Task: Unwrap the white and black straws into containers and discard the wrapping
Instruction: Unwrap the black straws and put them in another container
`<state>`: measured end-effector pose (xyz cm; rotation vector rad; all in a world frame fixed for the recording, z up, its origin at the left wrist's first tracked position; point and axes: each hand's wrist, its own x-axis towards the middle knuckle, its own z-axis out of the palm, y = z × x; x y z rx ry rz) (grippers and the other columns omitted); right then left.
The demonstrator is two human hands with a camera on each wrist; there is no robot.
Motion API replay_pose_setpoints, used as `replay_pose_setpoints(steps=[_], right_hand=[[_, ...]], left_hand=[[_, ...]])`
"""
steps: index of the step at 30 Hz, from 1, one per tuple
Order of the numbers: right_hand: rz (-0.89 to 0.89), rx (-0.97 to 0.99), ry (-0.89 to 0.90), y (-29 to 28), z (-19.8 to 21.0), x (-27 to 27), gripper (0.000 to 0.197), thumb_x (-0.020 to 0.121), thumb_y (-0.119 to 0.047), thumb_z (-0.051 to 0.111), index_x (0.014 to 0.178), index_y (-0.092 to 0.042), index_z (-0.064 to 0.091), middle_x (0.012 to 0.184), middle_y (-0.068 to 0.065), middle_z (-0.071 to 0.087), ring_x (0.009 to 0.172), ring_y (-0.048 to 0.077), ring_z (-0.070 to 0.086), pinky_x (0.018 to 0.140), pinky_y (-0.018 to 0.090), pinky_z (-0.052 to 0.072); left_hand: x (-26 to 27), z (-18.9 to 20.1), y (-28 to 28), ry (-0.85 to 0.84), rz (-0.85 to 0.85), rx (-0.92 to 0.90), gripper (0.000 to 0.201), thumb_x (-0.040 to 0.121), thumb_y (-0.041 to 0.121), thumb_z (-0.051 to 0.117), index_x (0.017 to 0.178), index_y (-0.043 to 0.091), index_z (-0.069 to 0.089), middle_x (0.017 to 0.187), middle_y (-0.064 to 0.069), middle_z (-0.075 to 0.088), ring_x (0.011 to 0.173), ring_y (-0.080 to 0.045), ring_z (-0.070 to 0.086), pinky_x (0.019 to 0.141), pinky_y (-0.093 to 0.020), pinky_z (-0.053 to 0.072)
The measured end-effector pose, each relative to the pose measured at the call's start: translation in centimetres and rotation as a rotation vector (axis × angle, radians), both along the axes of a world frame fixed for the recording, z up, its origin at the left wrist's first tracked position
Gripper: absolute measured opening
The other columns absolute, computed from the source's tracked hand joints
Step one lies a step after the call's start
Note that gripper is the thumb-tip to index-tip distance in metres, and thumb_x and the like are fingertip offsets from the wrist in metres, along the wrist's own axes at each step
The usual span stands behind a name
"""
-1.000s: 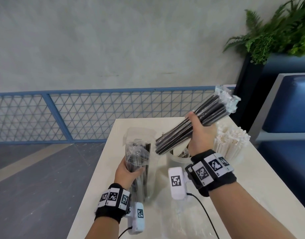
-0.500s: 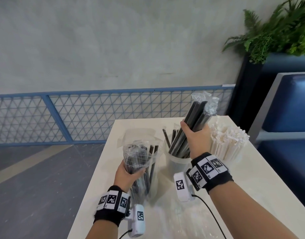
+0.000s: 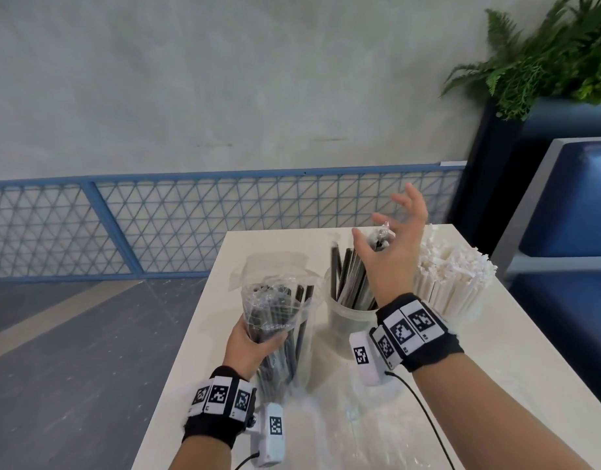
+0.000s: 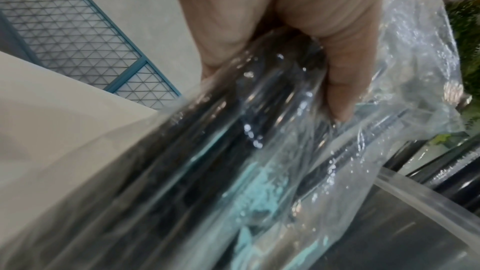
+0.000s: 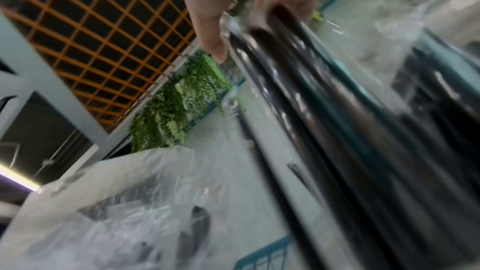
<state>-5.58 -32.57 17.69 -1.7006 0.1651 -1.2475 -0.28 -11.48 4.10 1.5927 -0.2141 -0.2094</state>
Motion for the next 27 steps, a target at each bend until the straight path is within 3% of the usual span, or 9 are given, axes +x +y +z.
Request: replay_pose_setpoints(steps=[5,9,12,14,17,19,21,23,27], right_hand=[[-0.006,-0.366,0.319,-0.7,-2.0,1.1,0.027,0.084,0.003,0.052,0.104,-0.011,0.064,0.105,0.004,0.063,0.096,0.022,0.055,0.087,0.026,0.043],[-0.005,-0.471,0.470,-0.7,-4.6,1.4,0.024,0.084,0.004,0.051,0.100,-0.006,0.065,0.099,0.008,0.066,0.095,0.026,0.054,0.081,0.018,0.034],[-0.024,-0.602,0.593,-0.3,-5.8,1.4,0.022,0.084,-0.001,0.051,0.100,-0.002,0.066,0.096,0.014,0.067,0.091,0.033,0.059,0.083,0.040,0.051],[-0.010,-0.676,0.668,-0.3,-6.1,1.6,0.033,0.088,-0.016,0.040,0.105,-0.002,0.064,0.101,0.015,0.067,0.096,0.036,0.061,0.087,0.046,0.051],[-0.052,-0.618,0.635,0.1,-5.2,1.1,0.040,0.093,-0.028,0.041,0.128,-0.011,0.050,0.131,0.008,0.053,0.125,0.025,0.044,0.107,0.044,0.031],[-0.022,-0.534,0.344,1.7,-4.1,-0.3,0.032,0.091,-0.023,0.044,0.119,-0.012,0.055,0.120,0.006,0.056,0.114,0.016,0.047,0.101,0.032,0.037],[0.139,-0.530,0.227,3.7,-3.8,-1.3,0.023,0.090,-0.016,0.044,0.104,-0.011,0.061,0.102,0.003,0.062,0.096,0.012,0.054,0.087,0.021,0.043],[0.261,-0.592,0.341,4.9,-4.4,-1.4,0.028,0.091,-0.020,0.040,0.103,-0.012,0.063,0.099,0.003,0.065,0.091,0.015,0.057,0.084,0.018,0.041],[0.304,-0.621,0.656,4.7,-5.3,-0.8,0.030,0.094,-0.020,0.049,0.122,-0.014,0.057,0.119,0.003,0.061,0.112,0.019,0.052,0.093,0.016,0.034]], left_hand=[[0.0,-0.2,-0.2,0.003,-0.014,-0.022,0.043,0.066,-0.004,0.078,0.105,0.006,0.060,0.095,-0.008,0.070,0.090,-0.019,0.067,0.065,-0.016,0.054],[0.1,-0.3,0.0,-0.016,-0.019,-0.009,0.048,0.066,0.000,0.079,0.110,0.002,0.058,0.099,-0.010,0.070,0.093,-0.019,0.068,0.069,-0.017,0.055],[0.1,-0.4,0.0,-0.018,-0.021,-0.003,0.049,0.066,0.001,0.080,0.110,0.005,0.059,0.099,-0.008,0.070,0.093,-0.018,0.067,0.070,-0.017,0.054],[0.0,-0.5,0.0,-0.021,-0.029,0.000,0.048,0.066,0.001,0.080,0.109,0.005,0.059,0.100,-0.009,0.071,0.094,-0.018,0.068,0.072,-0.019,0.055],[-0.1,-0.6,0.2,-0.019,-0.039,-0.001,0.046,0.066,0.001,0.079,0.108,0.006,0.061,0.099,-0.009,0.071,0.094,-0.018,0.068,0.074,-0.021,0.055],[0.0,-0.5,0.2,-0.027,-0.034,0.002,0.043,0.066,0.000,0.079,0.106,0.006,0.061,0.097,-0.008,0.071,0.092,-0.019,0.068,0.072,-0.020,0.055],[0.0,-0.4,0.1,-0.044,-0.030,0.014,0.041,0.067,-0.001,0.079,0.104,0.005,0.062,0.095,-0.007,0.072,0.089,-0.018,0.069,0.068,-0.018,0.055],[-0.1,-0.4,0.1,-0.059,-0.032,0.007,0.042,0.066,0.000,0.079,0.105,0.004,0.062,0.094,-0.006,0.072,0.086,-0.014,0.070,0.068,-0.017,0.054],[-0.5,-0.4,0.2,-0.046,-0.060,-0.020,0.052,0.059,0.010,0.083,0.107,0.006,0.062,0.098,-0.006,0.073,0.091,-0.015,0.070,0.073,-0.020,0.054]])
